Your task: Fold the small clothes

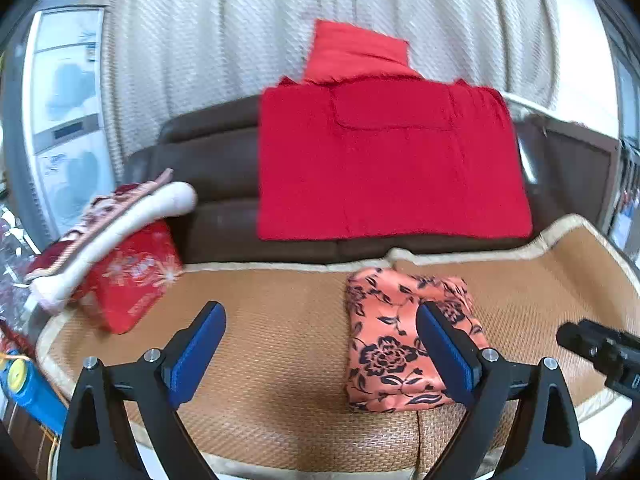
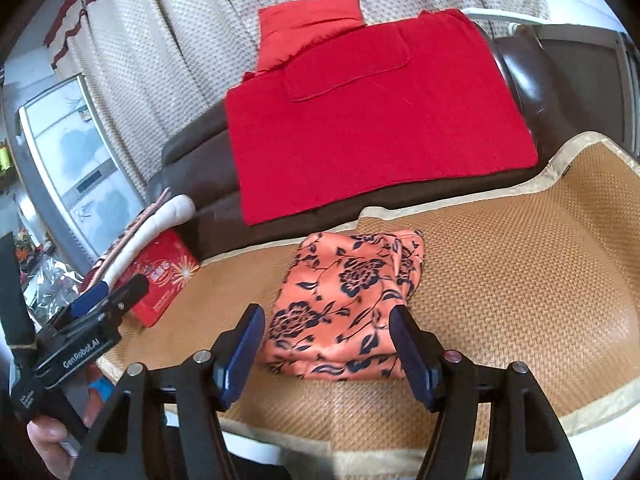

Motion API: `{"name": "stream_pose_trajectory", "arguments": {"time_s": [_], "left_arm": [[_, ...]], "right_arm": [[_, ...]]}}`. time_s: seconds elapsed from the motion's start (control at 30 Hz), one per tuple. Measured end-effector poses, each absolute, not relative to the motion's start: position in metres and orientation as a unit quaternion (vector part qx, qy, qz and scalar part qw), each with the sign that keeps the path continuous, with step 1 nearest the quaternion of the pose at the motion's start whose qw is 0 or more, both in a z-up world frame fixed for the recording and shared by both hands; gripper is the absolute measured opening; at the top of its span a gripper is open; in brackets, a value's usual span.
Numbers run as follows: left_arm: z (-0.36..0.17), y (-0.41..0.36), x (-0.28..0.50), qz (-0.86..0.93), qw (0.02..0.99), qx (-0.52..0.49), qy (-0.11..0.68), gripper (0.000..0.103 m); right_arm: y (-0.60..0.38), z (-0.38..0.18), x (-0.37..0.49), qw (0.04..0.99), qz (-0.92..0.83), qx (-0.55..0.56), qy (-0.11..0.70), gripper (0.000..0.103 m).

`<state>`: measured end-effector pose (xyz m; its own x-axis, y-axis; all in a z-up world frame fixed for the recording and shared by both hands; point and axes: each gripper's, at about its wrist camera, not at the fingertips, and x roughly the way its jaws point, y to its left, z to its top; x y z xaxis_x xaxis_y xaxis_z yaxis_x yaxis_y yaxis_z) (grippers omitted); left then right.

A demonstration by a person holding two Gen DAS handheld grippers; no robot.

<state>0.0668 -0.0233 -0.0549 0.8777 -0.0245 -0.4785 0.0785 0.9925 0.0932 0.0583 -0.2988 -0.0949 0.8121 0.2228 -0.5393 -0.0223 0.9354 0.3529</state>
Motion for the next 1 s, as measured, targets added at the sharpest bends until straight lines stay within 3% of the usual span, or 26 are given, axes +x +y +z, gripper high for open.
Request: {"name": "stream_pose_trajectory", "arguments": {"time_s": [0.3, 1.0], "left_arm": [[-0.022, -0.003, 0.023, 0.053, 0.982, 0.038, 0.179, 0.103], [-0.006, -0.004, -0.015, 0.043, 0.981, 0.070, 0.175, 0.103]], "right_arm": [[-0.273, -0.064, 0.022, 0.953, 0.065, 0.123, 0.268, 0.071], [-0.250, -0.053, -0.001, 0.958, 0.052, 0.113, 0.257, 0.071]]}}
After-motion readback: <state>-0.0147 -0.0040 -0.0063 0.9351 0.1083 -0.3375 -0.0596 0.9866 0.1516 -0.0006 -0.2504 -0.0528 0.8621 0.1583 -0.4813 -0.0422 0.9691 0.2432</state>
